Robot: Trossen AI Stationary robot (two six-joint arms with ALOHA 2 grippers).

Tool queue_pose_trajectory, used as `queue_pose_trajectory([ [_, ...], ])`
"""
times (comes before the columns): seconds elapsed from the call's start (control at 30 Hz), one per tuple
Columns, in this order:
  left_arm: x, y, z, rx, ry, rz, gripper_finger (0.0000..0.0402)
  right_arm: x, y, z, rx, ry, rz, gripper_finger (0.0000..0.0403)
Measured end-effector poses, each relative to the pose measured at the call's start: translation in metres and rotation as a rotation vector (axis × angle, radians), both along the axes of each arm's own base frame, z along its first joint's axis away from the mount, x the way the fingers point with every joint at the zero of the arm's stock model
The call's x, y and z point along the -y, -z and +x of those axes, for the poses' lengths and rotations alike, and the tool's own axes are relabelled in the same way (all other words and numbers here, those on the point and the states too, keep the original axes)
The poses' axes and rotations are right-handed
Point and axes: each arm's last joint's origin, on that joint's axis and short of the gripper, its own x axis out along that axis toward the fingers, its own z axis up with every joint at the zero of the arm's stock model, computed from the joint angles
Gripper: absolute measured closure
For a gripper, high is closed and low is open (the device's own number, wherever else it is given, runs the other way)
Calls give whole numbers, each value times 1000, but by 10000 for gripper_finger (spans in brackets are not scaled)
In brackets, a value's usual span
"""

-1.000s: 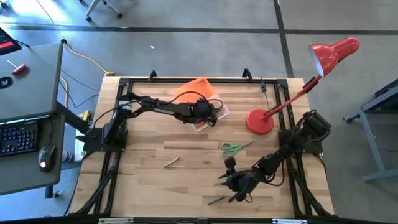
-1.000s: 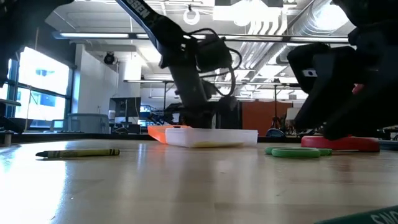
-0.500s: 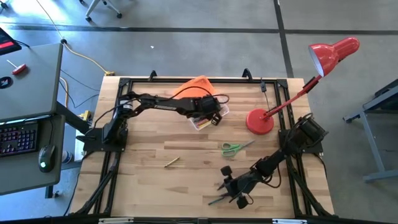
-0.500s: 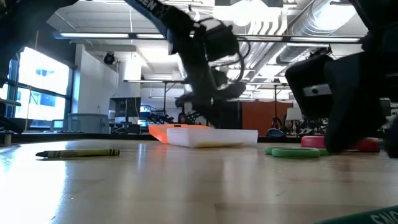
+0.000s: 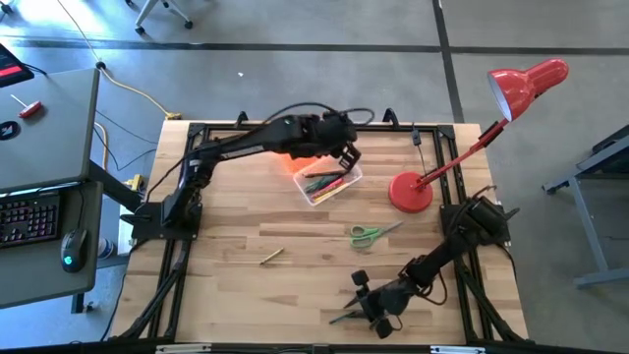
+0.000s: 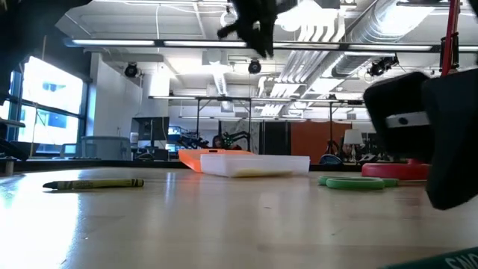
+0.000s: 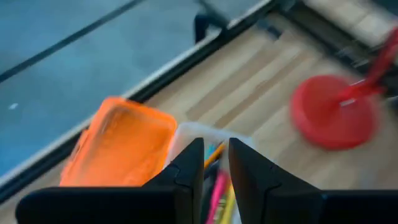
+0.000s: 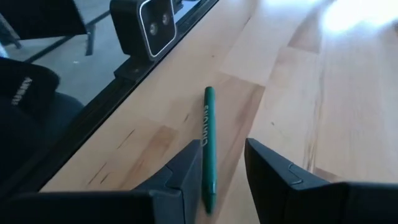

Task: Pick & place school supplies into a supply box
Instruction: Put the dark green crayon into the orange supply box

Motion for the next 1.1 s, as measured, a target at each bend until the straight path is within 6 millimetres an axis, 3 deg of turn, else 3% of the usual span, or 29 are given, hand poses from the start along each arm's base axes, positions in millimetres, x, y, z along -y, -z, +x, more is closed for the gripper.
queue_pose_trajectory([
  [0.3,45,-75,-44,237,91,104,294,-5,8,-2,17,25,13,299],
  [0.57,101,-106,-81,285,179,165,293,-5,35,-1,26,60,1,300],
  [0.7,146,-103,-90,238,280,198,293,-3,43,-1,27,98,-50,318],
  [0.83,202,-91,-104,224,328,204,293,0,44,1,41,85,-84,369],
  [0.93,244,-73,-119,227,307,231,293,3,44,3,52,66,-112,393],
  [1.1,307,-34,-155,336,254,267,293,8,41,10,87,64,-113,383],
])
